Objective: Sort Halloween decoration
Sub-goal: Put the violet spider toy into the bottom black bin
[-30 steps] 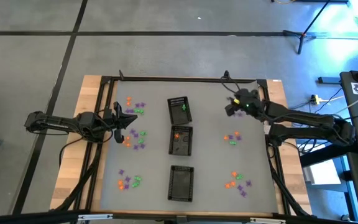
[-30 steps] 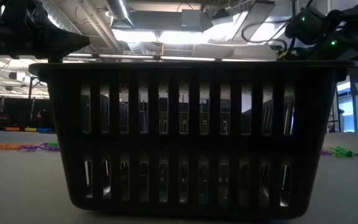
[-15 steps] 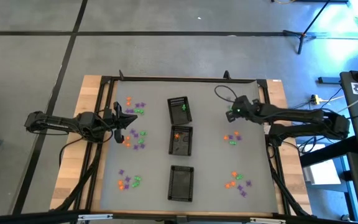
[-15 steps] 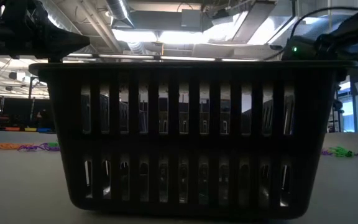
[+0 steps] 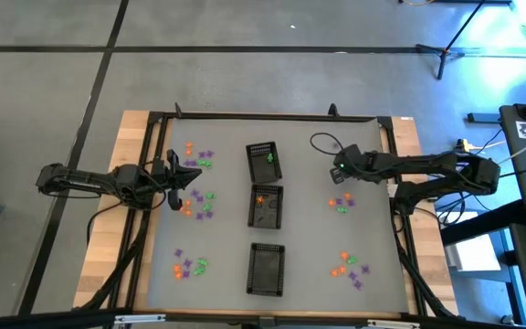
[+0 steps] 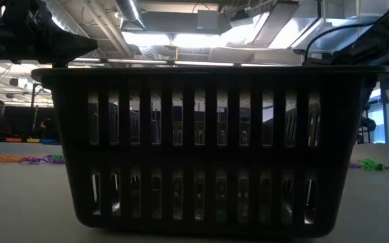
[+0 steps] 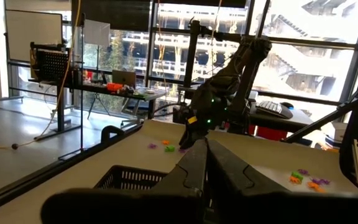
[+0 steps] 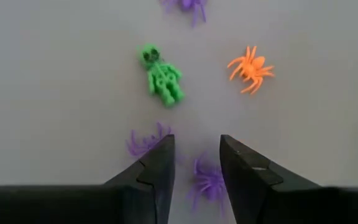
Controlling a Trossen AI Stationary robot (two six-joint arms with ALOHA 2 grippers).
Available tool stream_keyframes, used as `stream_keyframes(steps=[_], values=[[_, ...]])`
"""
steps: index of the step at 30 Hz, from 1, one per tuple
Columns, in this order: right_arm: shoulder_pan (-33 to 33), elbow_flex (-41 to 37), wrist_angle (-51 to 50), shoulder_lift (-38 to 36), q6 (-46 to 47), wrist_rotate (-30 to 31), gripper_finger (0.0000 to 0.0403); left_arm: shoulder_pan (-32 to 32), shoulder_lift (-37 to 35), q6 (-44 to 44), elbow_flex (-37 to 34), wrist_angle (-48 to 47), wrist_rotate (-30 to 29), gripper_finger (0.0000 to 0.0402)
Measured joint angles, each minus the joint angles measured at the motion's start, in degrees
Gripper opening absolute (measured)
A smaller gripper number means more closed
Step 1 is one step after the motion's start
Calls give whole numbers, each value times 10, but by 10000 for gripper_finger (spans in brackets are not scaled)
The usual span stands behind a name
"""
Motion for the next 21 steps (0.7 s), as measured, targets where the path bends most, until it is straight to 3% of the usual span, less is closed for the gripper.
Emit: stream_keyframes(steps=[7, 16, 21], values=[[0, 1, 6, 16, -14, 1, 120, 0, 0, 0, 0, 0, 0, 7], [0, 1, 11, 16, -32, -11, 16, 0, 0, 0, 0, 0, 0, 7], [1, 8, 8, 15, -48, -12, 12, 0, 0, 0, 0, 0, 0, 7]])
